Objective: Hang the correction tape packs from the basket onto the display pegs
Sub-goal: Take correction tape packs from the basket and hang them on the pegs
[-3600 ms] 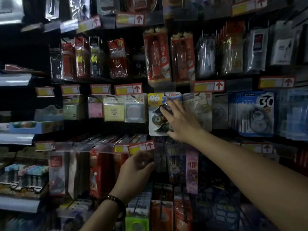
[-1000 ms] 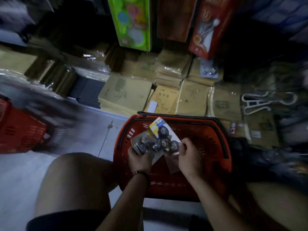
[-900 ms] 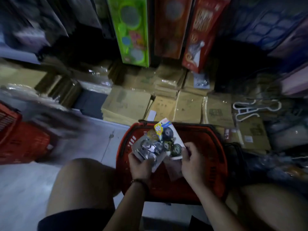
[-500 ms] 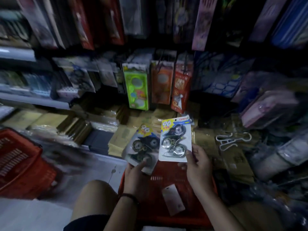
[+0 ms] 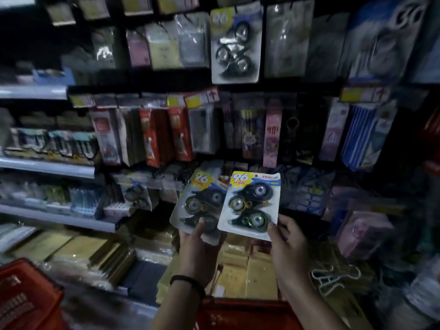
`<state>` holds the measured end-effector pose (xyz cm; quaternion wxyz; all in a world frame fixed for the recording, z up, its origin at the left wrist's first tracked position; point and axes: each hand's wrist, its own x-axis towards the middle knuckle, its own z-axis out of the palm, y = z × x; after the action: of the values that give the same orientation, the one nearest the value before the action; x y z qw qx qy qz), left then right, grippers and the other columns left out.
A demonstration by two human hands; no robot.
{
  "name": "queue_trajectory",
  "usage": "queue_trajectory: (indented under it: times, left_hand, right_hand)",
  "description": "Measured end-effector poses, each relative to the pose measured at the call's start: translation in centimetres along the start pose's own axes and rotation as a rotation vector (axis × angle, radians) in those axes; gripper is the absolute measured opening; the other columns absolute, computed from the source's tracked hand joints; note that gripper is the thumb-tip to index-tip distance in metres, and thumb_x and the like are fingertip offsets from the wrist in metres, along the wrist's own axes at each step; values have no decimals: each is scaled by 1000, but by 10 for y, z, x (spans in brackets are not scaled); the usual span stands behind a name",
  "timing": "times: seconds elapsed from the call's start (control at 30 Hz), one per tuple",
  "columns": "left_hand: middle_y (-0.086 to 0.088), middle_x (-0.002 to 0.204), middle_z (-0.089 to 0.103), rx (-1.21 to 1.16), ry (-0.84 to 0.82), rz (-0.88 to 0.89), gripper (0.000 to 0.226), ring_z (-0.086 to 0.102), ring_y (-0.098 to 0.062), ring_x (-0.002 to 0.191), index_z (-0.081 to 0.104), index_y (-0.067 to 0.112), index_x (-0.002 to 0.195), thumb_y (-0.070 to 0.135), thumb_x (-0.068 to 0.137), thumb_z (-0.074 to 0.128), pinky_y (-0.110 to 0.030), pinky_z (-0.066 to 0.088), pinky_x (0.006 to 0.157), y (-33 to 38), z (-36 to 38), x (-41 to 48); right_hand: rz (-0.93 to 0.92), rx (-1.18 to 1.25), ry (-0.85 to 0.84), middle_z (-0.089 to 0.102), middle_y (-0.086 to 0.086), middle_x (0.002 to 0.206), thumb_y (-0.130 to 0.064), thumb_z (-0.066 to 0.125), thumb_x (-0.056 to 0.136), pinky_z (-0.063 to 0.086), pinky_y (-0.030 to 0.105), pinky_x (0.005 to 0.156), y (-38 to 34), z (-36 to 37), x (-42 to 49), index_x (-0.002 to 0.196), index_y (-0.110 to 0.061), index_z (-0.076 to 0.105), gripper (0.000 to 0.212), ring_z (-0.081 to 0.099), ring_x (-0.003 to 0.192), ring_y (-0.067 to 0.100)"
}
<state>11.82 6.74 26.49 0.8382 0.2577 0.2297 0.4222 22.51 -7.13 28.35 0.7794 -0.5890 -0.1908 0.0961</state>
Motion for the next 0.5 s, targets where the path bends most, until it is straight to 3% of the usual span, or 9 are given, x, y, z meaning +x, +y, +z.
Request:
queue_trajectory:
  times: [0.07, 0.13, 0.27, 0.33, 0.4, 0.5]
  left_hand:
    - [-17, 154, 55, 11, -79, 54, 69, 55, -41, 139, 42, 26, 157, 33, 96, 73, -65, 46, 112, 19, 25, -6]
    - [-16, 148, 61, 55, -156, 93, 62, 60, -41, 134, 48, 27, 152, 24, 96, 74, -68, 43, 113, 27, 48, -10]
    - [-17, 133, 71, 95, -168, 125, 57, 71, -41, 118, 58, 20, 140, 5, 87, 71, -56, 60, 89, 46, 76, -4]
    - [-18, 133, 71, 107, -163, 136, 54, 73, -39, 114, 57, 17, 142, 4, 91, 69, -48, 63, 83, 63, 87, 1]
    - [-22, 133, 68, 108, -128, 167, 57, 73, -36, 106, 51, 4, 146, 9, 94, 72, -42, 64, 77, 77, 99, 7]
    - [-21, 128, 71, 47, -211, 179, 50, 74, -39, 108, 54, 7, 145, 7, 97, 67, -39, 64, 71, 96, 122, 11]
  right_hand:
    - [9, -33, -38, 80, 5, 99, -15, 65, 102, 63, 58, 76, -8, 12, 4, 111, -18, 69, 10, 77, 84, 30]
    - [20, -74, -96, 80, 2, 103, -26, 66, 99, 59, 67, 85, -16, 24, 9, 110, -24, 70, 12, 77, 92, 32]
    - [-103, -224, -171, 78, -4, 108, -28, 66, 102, 63, 53, 83, -44, 39, 28, 114, -32, 68, 13, 75, 89, 17]
    - [-275, -376, -160, 69, -7, 126, -31, 74, 95, 60, 43, 90, -63, 42, 40, 130, -39, 61, 39, 69, 106, 13]
    - [-534, -544, -138, 51, -10, 142, -25, 81, 90, 53, 39, 104, -88, 47, 56, 146, -31, 52, 64, 55, 128, 11]
    - [-822, -785, -327, 30, -15, 158, -45, 81, 81, 38, 41, 120, -138, 62, 75, 154, -33, 44, 83, 27, 152, 9]
